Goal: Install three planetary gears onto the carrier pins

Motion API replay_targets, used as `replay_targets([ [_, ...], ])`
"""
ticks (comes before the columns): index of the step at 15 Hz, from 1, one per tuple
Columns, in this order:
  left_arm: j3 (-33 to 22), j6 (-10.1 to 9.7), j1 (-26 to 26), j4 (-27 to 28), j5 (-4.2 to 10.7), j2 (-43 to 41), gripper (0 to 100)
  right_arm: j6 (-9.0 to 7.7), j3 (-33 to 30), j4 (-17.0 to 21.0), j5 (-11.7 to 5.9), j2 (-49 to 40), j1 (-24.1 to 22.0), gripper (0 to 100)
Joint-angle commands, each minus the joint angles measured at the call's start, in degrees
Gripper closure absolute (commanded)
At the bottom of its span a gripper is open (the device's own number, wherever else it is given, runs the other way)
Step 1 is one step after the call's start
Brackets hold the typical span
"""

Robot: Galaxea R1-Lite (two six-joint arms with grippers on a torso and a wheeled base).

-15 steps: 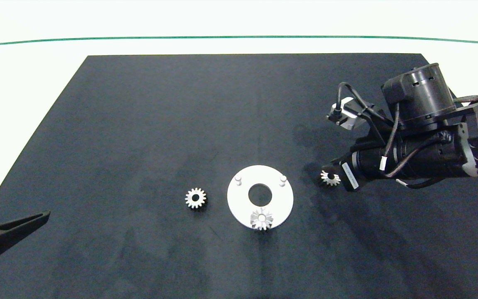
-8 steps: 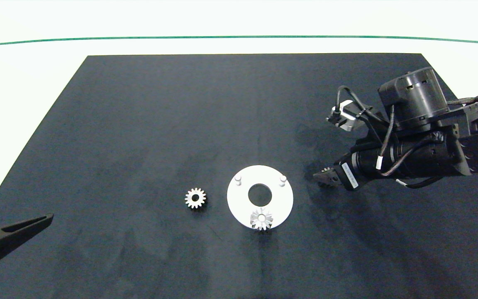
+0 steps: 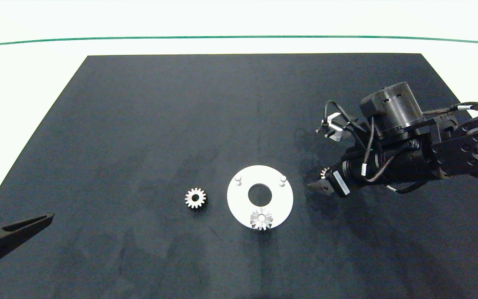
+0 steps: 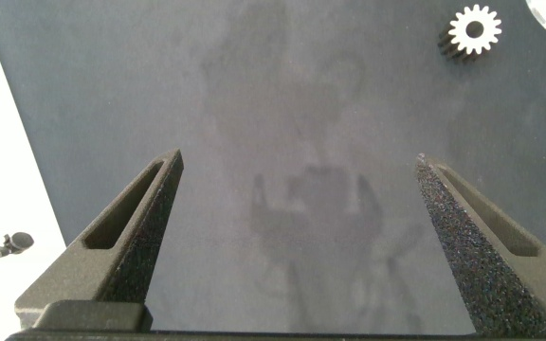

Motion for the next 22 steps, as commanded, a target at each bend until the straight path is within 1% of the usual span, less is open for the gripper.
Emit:
replay_targets([
  [1, -0.1, 0.19, 0.1, 0.1, 0.01, 0.1, 0, -0.08, 0.3, 0.2, 0.04, 0.1, 0.1, 6],
  [8, -0.2, 0.11, 0.2, 0.1, 0.01, 0.0, 0, 0.01, 0.5, 0.2, 0.04, 0.2, 0.1, 21],
  [10, -0.2, 0.11, 0.2, 0.1, 0.01, 0.0, 0, 0.01, 0.5, 0.2, 0.04, 0.2, 0.1, 24],
  [17, -0.2, 0.11, 0.2, 0.1, 0.01, 0.0, 0, 0.01, 0.5, 0.2, 0.13, 0.3, -1.0, 39],
  [22, -0.2, 0.11, 0.2, 0.1, 0.01, 0.0, 0, 0.01, 0.4, 0.2, 0.22, 0.3, -1.3, 48],
])
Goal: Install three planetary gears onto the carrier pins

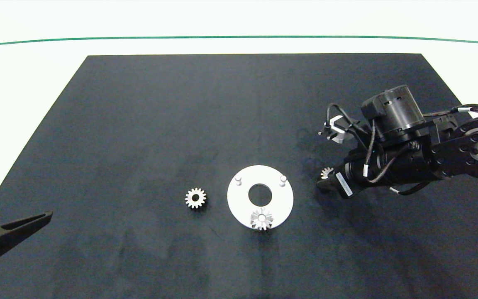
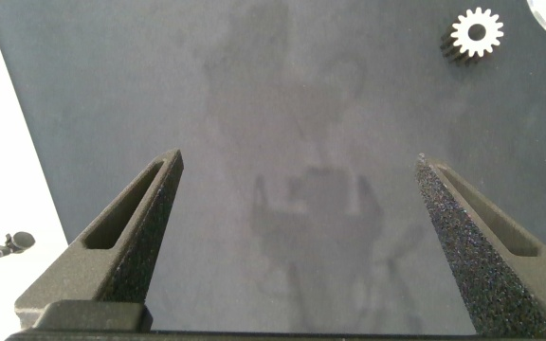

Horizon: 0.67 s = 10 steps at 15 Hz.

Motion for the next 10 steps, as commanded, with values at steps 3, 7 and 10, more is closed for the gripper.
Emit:
replay_targets([
  [3, 0.0, 0.11, 0.0, 0.1, 0.01, 0.0, 0, -0.08, 0.1, 0.1, -0.02, 0.5, 0.1, 54],
  [7, 0.0, 0.11, 0.0, 0.1, 0.01, -0.1, 0, -0.08, 0.1, 0.1, -0.02, 0.9, 0.1, 63],
  [10, 0.0, 0.11, 0.0, 0.1, 0.01, 0.0, 0, -0.08, 0.1, 0.1, -0.02, 0.9, 0.0, 69],
])
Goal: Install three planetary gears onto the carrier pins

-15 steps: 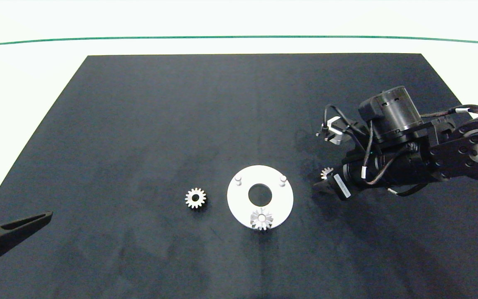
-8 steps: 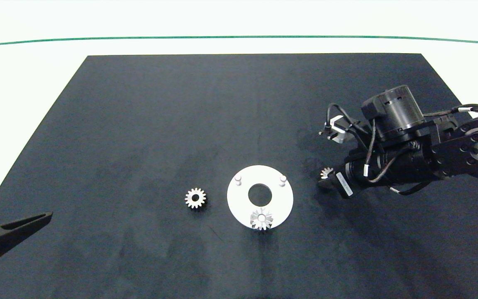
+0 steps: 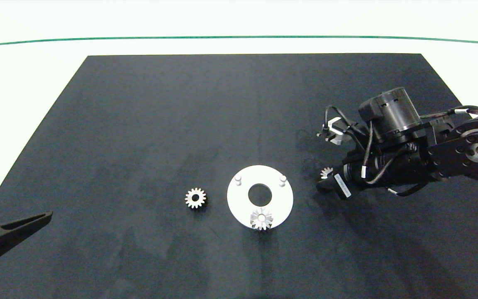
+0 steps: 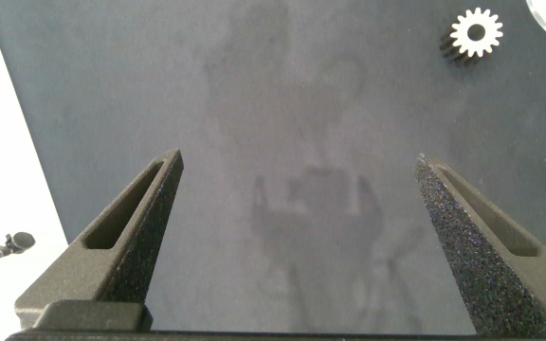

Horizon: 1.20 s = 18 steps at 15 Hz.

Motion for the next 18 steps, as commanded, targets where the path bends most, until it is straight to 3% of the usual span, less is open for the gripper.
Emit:
replay_targets([
  [1, 0.0, 0.08, 0.0, 0.1, 0.01, 0.0, 0, -0.08, 0.0, 0.1, -0.05, 0.1, -0.1, 70],
  [15, 0.0, 0.08, 0.0, 0.1, 0.01, 0.0, 0, -0.17, 0.0, 0.1, 0.04, 0.2, 0.0, 99],
  [18, 0.0, 0.17, 0.0, 0.1, 0.01, 0.0, 0, -0.17, 0.0, 0.1, 0.04, 0.2, 0.0, 100],
])
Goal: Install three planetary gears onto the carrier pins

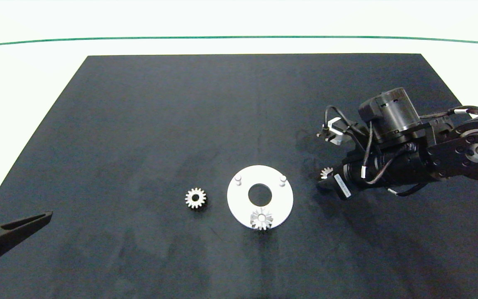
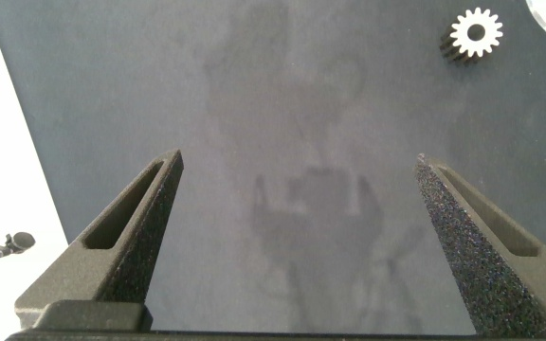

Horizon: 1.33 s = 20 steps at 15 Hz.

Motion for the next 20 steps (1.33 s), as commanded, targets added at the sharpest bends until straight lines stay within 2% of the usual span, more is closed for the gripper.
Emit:
replay_targets([
  [1, 0.0, 0.11, 0.0, 0.1, -0.01, 0.0, 0, -0.12, 0.1, 0.1, -0.02, 0.1, 0.0, 100],
  [6, 0.0, 0.11, 0.0, 0.1, -0.01, 0.0, 0, -0.21, 0.1, 0.2, 0.24, 0.1, -0.1, 100],
  [8, 0.0, 0.11, 0.0, 0.1, -0.01, 0.0, 0, -0.12, 0.1, 0.2, 1.38, 0.0, 0.0, 100],
  [9, -0.1, 0.11, 0.0, 0.1, -0.01, 0.0, 0, -0.12, -0.1, 1.1, 2.79, -0.3, 0.0, 100],
  [11, -0.1, 0.11, 0.0, 0.1, -0.01, -0.1, 0, -0.12, -1.0, 3.0, 3.67, -1.3, 0.1, 100],
  [15, -0.1, 0.11, 0.0, 0.1, -0.01, -0.2, 0, -0.03, -2.3, 5.3, 3.67, -4.4, 1.8, 100],
  [20, -0.1, 0.11, 0.0, 0.1, -0.01, -0.2, 0, -0.29, -3.3, 5.8, 3.23, -5.8, 4.2, 100],
])
